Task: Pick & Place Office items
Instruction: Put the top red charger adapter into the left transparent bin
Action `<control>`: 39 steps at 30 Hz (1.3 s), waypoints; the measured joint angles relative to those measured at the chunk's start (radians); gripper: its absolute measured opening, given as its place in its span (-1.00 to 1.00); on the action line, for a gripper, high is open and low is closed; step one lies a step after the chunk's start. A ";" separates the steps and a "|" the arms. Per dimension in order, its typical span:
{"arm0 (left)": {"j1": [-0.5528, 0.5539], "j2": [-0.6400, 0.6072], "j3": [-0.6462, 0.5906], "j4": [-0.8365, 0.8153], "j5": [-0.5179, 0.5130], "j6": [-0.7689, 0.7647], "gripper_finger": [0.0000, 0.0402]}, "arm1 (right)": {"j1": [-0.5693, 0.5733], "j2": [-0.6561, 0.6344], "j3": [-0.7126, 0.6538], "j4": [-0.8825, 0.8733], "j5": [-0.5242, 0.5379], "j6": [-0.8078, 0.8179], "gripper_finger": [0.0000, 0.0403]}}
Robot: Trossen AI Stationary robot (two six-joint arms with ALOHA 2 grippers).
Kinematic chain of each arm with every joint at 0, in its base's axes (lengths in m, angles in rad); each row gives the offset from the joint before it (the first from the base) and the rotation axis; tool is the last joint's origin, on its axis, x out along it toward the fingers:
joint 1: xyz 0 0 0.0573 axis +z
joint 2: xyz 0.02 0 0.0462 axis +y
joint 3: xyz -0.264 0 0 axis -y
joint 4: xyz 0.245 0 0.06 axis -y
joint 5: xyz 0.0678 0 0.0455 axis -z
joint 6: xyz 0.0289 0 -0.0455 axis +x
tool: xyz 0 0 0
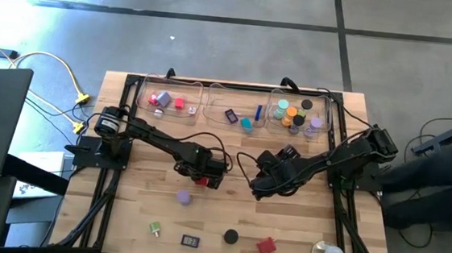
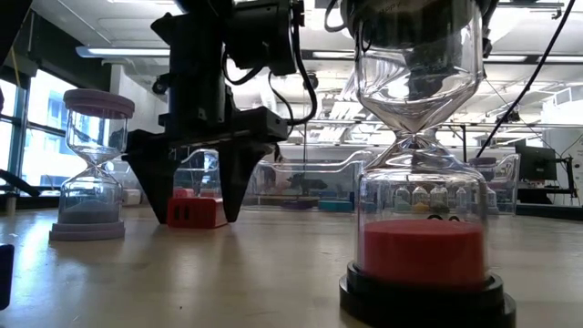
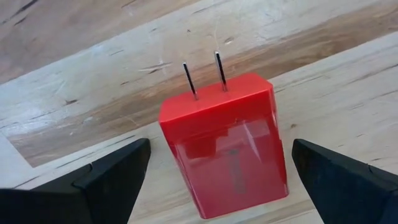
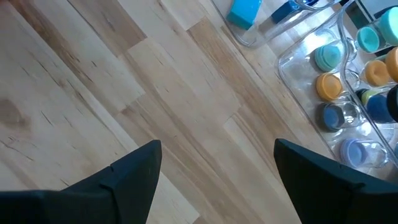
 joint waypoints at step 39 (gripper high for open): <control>0.130 -0.587 -0.001 -0.428 -0.131 0.150 0.01 | 0.022 0.000 0.000 0.043 0.104 -0.003 0.49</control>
